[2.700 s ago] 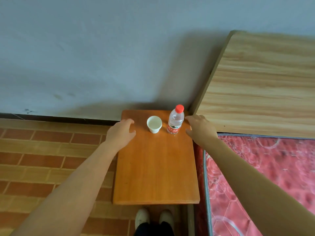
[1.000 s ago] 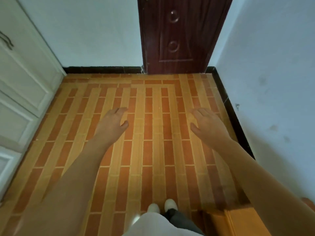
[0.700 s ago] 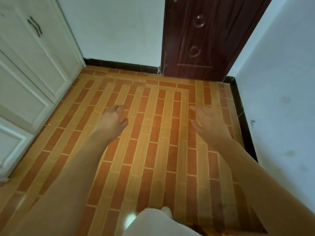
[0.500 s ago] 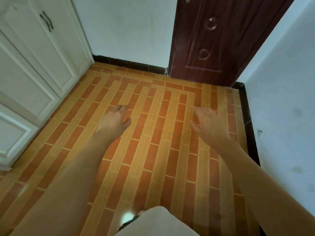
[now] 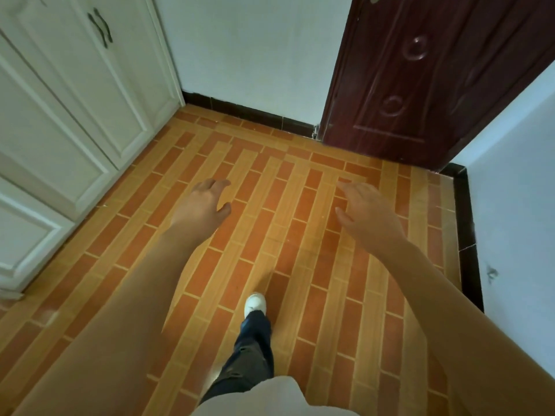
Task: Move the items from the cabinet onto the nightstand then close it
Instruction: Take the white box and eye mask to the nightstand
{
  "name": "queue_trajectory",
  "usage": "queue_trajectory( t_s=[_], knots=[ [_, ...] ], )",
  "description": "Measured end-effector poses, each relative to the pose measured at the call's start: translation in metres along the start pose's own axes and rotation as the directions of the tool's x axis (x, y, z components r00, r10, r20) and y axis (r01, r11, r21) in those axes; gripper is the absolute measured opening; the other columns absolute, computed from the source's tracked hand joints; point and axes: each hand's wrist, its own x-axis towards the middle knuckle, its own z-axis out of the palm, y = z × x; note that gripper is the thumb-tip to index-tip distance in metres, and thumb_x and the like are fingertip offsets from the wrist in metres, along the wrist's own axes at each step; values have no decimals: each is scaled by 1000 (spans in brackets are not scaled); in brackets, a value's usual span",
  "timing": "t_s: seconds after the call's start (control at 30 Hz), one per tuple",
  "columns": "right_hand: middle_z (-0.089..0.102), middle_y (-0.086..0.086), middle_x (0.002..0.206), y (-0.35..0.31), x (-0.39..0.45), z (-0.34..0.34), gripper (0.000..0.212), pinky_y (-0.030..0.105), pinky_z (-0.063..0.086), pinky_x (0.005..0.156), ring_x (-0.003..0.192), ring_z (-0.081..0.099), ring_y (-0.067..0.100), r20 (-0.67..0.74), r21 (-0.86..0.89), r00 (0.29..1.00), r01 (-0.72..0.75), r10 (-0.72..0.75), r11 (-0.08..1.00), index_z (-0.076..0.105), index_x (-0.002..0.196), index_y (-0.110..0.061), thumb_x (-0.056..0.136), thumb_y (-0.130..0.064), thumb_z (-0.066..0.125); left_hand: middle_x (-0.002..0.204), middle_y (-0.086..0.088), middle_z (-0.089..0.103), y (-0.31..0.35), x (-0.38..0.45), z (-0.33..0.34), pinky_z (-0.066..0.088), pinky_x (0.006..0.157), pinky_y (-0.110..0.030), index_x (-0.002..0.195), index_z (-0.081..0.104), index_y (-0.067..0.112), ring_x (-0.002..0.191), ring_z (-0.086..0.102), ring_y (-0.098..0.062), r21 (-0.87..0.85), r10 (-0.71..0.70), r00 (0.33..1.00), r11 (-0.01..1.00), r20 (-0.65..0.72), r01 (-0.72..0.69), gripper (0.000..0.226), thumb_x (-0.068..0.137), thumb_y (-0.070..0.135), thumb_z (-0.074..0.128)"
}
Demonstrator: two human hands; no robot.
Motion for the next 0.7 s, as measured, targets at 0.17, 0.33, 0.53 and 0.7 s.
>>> queue_trajectory(
  t_s=[0.17,0.33,0.53,0.7],
  knots=[
    [52,6,132,-4,99,8,46,36,35,107,127,43,22,-12,10,1000,14,-14,1000,41,134,-13,90,-21,50,137,-11,45,-28,82,-12,42,95,-41,138,37,15,127,41,-29,36,0,1000,999,6,0,46,94,25,47],
    [52,7,131,-10,186,8,45,38,33,108,127,42,23,-10,20,999,39,-39,999,41,134,-13,91,-22,48,134,-9,47,-56,159,-31,44,90,-41,137,38,14,119,47,-30,43,-13,1000,999,-4,13,46,94,26,48],
    [53,9,130,-3,271,3,43,36,34,106,126,43,24,-28,9,998,57,-56,998,42,133,-11,92,-21,48,135,-9,48,-71,233,-44,44,93,-40,136,39,16,121,47,-28,20,-20,999,1000,-45,21,45,93,27,49],
    [52,8,131,10,346,3,41,34,32,107,127,41,23,-17,26,996,89,-88,996,44,131,-12,92,-22,48,136,-8,46,-80,296,-48,43,94,-39,137,37,18,123,45,-27,44,-66,997,997,-39,68,47,93,30,48]
  ],
)
